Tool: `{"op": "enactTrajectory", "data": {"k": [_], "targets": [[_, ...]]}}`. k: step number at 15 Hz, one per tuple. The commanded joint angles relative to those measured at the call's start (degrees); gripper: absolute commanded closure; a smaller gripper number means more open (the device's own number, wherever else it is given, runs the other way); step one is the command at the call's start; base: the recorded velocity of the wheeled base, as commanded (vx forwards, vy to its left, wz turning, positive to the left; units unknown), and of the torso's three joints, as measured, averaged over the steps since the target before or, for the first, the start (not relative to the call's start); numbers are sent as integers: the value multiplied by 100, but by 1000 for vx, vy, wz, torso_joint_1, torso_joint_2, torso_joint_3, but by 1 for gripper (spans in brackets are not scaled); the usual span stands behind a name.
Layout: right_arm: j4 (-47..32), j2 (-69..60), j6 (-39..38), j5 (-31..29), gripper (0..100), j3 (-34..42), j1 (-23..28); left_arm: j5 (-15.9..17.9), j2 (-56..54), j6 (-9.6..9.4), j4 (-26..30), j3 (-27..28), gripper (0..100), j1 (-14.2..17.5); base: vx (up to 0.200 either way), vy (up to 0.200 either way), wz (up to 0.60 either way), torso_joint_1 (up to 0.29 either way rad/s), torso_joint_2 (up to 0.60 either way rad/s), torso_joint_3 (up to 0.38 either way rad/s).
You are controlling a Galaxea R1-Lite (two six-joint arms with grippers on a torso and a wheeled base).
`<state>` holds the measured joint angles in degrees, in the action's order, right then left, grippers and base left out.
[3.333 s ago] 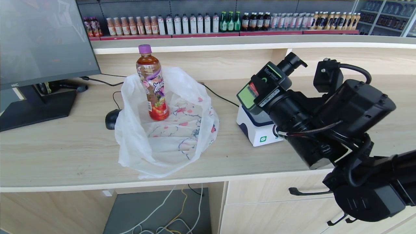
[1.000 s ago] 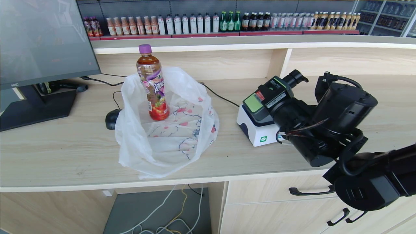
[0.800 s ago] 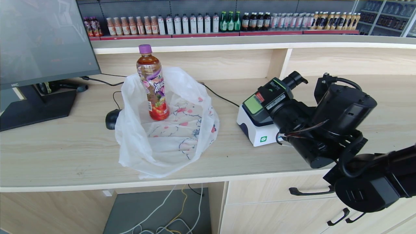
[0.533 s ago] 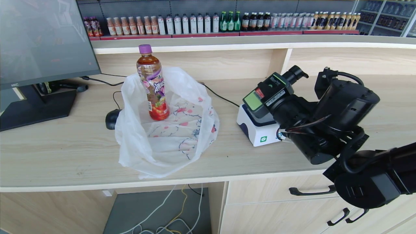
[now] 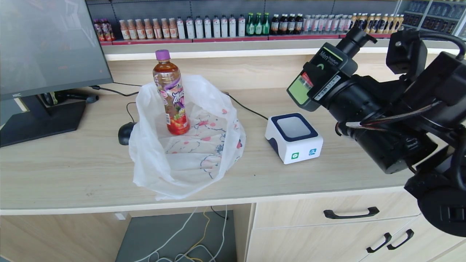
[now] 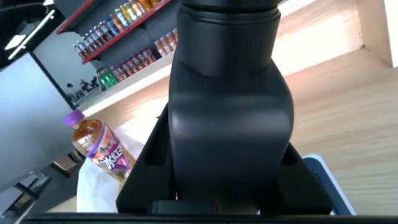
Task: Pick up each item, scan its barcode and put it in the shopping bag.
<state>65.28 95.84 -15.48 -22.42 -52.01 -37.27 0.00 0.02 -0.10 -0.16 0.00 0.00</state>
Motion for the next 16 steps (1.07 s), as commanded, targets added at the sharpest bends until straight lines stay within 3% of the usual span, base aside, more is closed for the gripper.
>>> {"op": "enactTrajectory", "data": {"k": [1,4,6,7,14,16], "targets": [[90,-426,414,-193,100,349,-9,0,-2,1,-2,0,0,0,0,0,0,0,0,0],[811,-822,1821,-193,100,1193,-466,0,-2,1,-2,0,0,0,0,0,0,0,0,0],[881,-1015,2594,563,100,1342,-747,0,-2,1,-2,0,0,0,0,0,0,0,0,0],[890,-1015,2673,783,100,1386,-747,0,-2,1,-2,0,0,0,0,0,0,0,0,0],[916,-1138,2708,818,100,1922,-668,0,-2,-17,-2,0,0,0,0,0,0,0,0,0],[1083,-1112,2700,818,100,2151,-308,0,-2,-8,-2,0,0,0,0,0,0,0,0,0]]}}
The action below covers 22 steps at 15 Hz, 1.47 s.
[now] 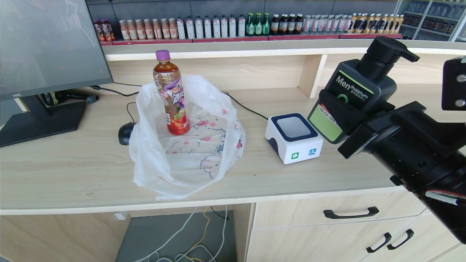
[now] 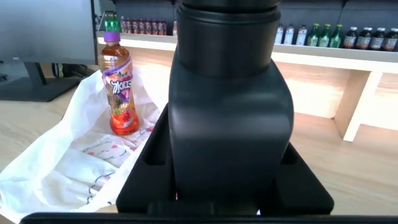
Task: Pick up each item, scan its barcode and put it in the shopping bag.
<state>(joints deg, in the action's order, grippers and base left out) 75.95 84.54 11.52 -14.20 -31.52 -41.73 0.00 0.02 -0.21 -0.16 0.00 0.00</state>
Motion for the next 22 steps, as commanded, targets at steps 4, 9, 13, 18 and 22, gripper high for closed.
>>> {"op": "enactTrajectory", "data": {"k": [4,9,13,18,22], "targets": [[228,106,-1,-4,100,384,174,-9,-2,12,-2,0,0,0,0,150,0,-1,2,3],[228,106,-106,14,100,410,253,0,-2,21,-2,0,0,0,0,200,0,2,5,5],[386,106,-238,14,100,612,253,0,-2,30,-2,0,0,0,0,200,0,4,2,6],[509,150,-194,-21,100,639,262,0,-2,21,-2,0,0,0,0,160,0,1,3,0],[632,519,-168,5,100,129,244,0,-2,3,-2,0,0,0,0,0,0,0,0,0]]}}
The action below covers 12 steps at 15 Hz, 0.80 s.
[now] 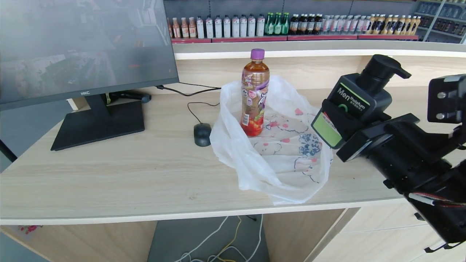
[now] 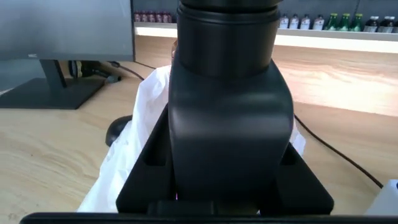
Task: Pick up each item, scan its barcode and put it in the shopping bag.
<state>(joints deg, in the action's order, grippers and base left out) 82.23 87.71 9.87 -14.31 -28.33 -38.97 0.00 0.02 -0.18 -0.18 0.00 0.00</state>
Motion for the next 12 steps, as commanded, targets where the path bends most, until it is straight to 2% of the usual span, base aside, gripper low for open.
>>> {"op": "enactTrajectory", "data": {"k": [1,5,7,12], "targets": [[4,229,50,25,100,-252,-31,0,-2,1,1,0,0,0,0,0,0,0,0,0],[83,721,217,95,100,-516,-49,0,-2,1,1,0,0,0,0,0,0,0,0,0],[101,1011,217,69,100,-841,127,0,-2,1,1,0,0,0,0,0,0,0,0,0],[109,2250,182,95,100,-2106,549,0,-2,1,1,0,0,0,0,0,0,0,0,0]]}}
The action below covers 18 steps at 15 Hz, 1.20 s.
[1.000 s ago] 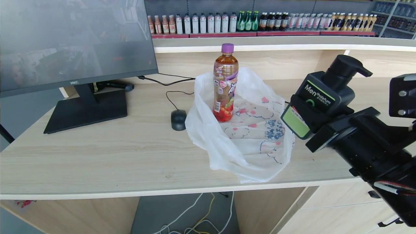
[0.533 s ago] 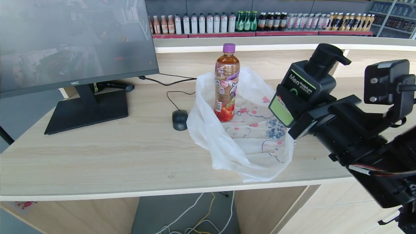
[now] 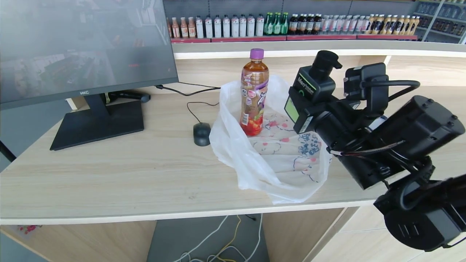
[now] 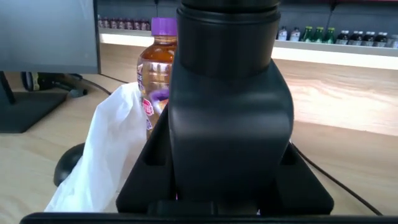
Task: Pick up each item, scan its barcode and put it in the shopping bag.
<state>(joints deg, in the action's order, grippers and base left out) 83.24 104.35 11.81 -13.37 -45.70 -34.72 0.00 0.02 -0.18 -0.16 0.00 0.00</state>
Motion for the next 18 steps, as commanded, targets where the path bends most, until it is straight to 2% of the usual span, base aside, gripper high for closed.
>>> {"op": "enactTrajectory", "data": {"k": [1,6,11,18], "targets": [[8,797,-39,1,100,-571,185,0,-2,1,-2,0,0,0,0,0,0,0,0,0],[8,1325,-109,1,100,-1064,299,0,-2,1,-2,0,0,0,0,0,0,0,0,0],[0,1527,-179,116,100,-1143,818,0,-2,1,-2,0,0,0,0,0,0,0,0,0],[8,1799,-188,133,100,-1239,835,0,-2,1,-2,0,0,0,0,0,0,0,0,0]]}}
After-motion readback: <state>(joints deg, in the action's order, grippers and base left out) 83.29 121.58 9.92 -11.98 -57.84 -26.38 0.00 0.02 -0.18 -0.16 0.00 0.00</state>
